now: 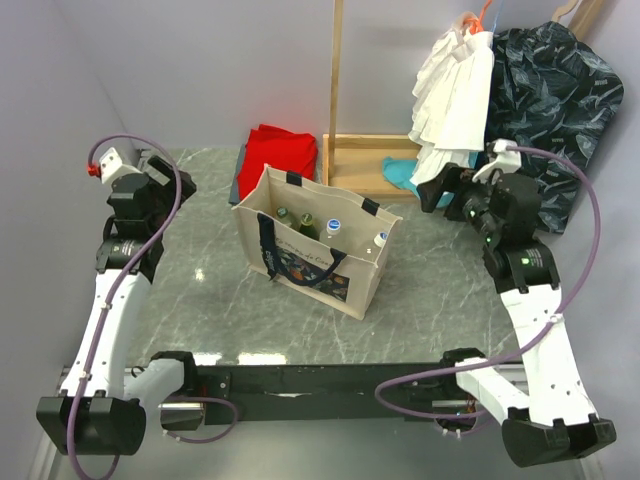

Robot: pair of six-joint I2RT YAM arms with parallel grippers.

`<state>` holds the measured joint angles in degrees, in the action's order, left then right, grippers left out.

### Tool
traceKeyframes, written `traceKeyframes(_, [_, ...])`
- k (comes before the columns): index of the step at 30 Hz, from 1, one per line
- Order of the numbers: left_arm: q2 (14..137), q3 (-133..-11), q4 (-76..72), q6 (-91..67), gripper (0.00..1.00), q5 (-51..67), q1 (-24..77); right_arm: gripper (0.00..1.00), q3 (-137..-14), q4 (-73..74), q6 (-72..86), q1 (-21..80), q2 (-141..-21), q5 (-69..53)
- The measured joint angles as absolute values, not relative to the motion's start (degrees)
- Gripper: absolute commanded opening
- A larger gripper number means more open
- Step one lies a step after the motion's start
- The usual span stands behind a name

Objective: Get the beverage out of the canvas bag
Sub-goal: Take out the drink from the canvas bag.

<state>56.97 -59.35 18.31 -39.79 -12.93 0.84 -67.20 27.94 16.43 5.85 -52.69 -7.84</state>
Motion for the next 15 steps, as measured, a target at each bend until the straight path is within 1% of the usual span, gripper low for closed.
traceKeyframes(1, [57.04, -59.35, 18.57, -39.64, 0.96, -12.93, 0.84, 0.93, -68.51, 28.53, 16.45, 5.85, -52.69, -8.58])
traceKeyframes(9, [57.82, -59.4, 18.81, -39.59, 0.96, -11.62, 0.84, 0.92, -82.26, 31.42, 16.82, 5.87, -54.78, -15.88])
traceKeyframes(11, [57.91, -59.4, 18.72, -39.59, 0.96, -10.9, 0.84, 0.89, -85.23, 32.91, 16.4, 6.28, -56.4, -16.97])
traceKeyframes(15, [58.37, -59.4, 18.68, -39.57, 0.97, -9.89, 0.84, 0.89, -93.76, 37.52, 14.9, 10.15, -61.71, -16.99])
